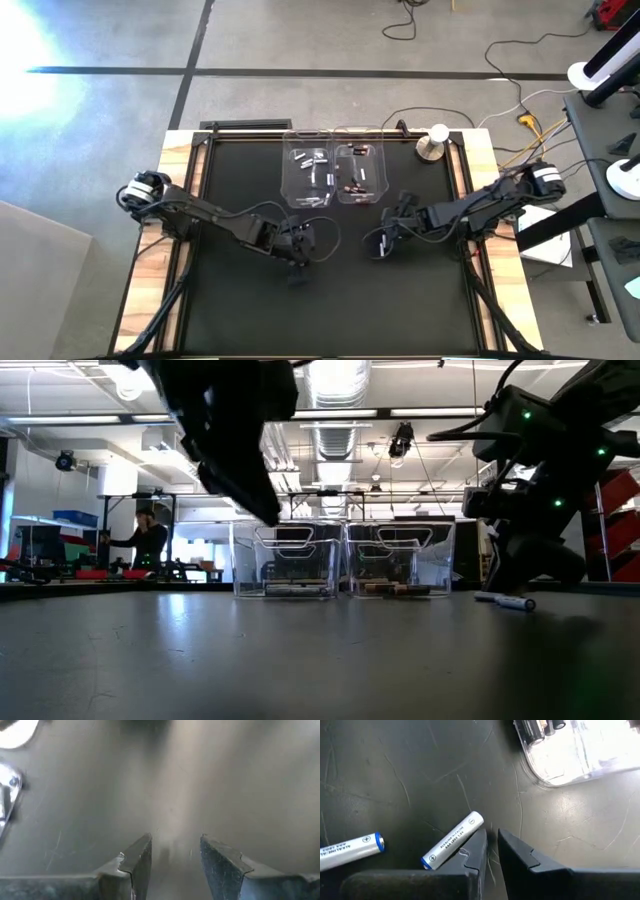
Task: Sort batteries
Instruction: Put the white battery into the left transparent bin
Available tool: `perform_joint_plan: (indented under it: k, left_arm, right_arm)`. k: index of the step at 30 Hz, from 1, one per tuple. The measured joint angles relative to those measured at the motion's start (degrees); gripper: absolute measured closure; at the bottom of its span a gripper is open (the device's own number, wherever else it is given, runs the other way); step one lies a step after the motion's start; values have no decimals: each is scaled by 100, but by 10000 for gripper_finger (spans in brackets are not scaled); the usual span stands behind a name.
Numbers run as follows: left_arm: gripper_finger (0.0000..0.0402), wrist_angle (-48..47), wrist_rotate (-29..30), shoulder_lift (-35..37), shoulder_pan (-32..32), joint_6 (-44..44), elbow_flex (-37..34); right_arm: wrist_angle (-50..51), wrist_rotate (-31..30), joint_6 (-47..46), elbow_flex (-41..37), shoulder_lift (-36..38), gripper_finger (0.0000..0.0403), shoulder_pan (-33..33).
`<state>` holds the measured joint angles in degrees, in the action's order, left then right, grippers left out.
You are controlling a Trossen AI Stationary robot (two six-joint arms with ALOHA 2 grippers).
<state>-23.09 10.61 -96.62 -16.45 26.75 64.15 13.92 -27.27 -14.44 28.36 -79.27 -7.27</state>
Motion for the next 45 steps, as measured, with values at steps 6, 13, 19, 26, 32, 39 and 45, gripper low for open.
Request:
perform_joint_plan:
  k: [6,13,19,26,32,39,45]
  left_arm:
    - [256,23,4,-94,-4,104,-345]
    - [256,291,63,-203,-7,187,-524]
    - [256,479,84,-203,-7,186,-675]
    - [256,913,100,-208,-7,-29,-742]
    - [256,1614,101,-263,-7,-268,-740]
    - [238,2208,87,-804,18,-377,-581]
    - [222,2174,-96,-1343,118,-712,63]
  right_arm:
    - [-38,241,263,179,-8,360,7]
    - [-29,1002,86,216,10,356,3]
    - [9,1275,-207,295,16,360,-31]
    - [-5,1388,-73,523,8,365,-39]
    - [95,1623,-155,703,8,365,-37]
    - [1514,1707,-274,1556,132,365,-39]
    - [2476,1698,-310,1753,248,365,-117]
